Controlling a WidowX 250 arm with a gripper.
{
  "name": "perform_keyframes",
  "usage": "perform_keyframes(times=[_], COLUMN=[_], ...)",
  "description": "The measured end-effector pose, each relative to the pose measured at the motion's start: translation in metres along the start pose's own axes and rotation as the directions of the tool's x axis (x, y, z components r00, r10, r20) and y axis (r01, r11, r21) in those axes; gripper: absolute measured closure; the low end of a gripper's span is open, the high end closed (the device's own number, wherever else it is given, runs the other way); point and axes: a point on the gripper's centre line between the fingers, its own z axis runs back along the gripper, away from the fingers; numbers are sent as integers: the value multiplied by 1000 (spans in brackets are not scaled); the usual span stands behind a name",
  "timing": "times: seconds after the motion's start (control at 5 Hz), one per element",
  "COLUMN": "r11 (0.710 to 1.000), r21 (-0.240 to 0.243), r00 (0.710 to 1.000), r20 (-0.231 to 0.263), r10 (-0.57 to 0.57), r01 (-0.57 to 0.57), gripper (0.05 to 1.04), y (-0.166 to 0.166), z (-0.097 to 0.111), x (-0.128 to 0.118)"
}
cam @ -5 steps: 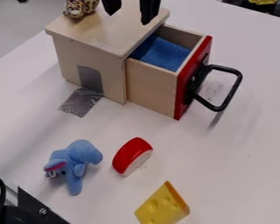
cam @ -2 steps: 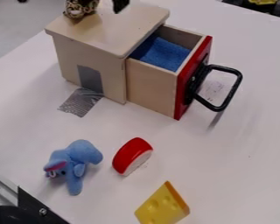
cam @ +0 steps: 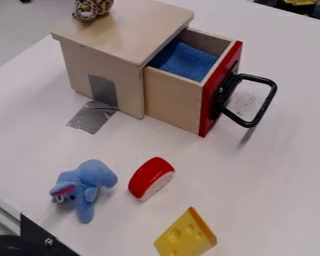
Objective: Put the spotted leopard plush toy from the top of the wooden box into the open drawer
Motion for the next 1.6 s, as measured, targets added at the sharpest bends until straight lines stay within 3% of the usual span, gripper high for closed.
perform_keyframes(times=[0.6, 0.8, 1.0, 1.2, 1.4, 1.6], r11=[1000, 999, 998, 997, 995, 984], r21=[-14, -44, -59, -71, -92, -124], r00=[999, 996, 995, 997, 996, 989], r20=[-40, -93, -100, -74, -72, -59], r10=[0, -5, -18, -13, -46, -138], r01=[-1, 0, 12, 8, 40, 130], gripper=[83, 83, 118, 390, 536, 570], y=[36, 38, 31, 25, 7, -44], z=[-31, -54, -59, -64, -63, -62], x=[28, 29, 32, 30, 31, 46])
